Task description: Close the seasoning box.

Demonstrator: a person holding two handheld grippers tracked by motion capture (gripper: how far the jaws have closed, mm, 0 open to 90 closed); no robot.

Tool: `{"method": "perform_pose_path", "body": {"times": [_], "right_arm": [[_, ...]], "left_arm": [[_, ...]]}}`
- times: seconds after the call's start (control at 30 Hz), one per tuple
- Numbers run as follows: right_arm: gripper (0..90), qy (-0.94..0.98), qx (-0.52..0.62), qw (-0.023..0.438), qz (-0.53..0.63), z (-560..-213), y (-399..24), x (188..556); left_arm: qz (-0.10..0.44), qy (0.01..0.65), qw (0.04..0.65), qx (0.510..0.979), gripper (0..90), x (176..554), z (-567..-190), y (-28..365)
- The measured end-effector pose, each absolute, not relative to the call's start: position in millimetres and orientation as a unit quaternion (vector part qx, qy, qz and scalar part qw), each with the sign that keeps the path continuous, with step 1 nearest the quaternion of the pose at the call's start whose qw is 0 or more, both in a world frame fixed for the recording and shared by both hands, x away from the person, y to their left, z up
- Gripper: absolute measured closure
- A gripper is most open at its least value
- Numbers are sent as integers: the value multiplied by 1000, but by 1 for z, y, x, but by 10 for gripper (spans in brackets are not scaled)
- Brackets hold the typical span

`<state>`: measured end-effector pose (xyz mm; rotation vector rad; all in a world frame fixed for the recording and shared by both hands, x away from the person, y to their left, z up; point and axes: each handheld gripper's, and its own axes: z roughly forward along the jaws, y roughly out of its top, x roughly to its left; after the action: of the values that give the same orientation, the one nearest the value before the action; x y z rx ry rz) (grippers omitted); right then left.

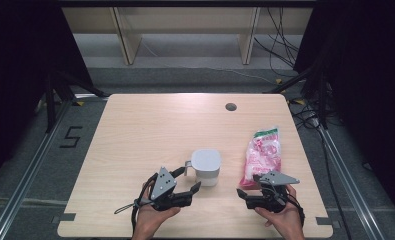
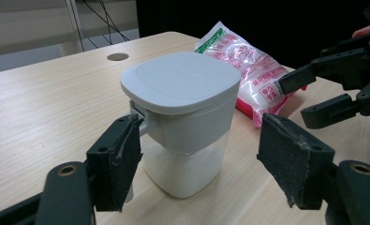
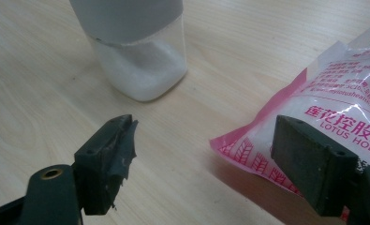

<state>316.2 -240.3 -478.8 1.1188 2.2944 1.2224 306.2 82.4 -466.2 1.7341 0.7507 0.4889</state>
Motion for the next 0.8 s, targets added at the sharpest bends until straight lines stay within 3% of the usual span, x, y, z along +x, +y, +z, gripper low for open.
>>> {"method": "perform_pose_path", "body": {"times": [0.17,0.8], "right_arm": [[221,794,397,165,430,-479,-239,315],[214,802,388,163,423,-479,-235,313]], "left_arm": [[203,297,559,747,279,303,-470,80],[182,330,546,748,244,292,-495,81]]}}
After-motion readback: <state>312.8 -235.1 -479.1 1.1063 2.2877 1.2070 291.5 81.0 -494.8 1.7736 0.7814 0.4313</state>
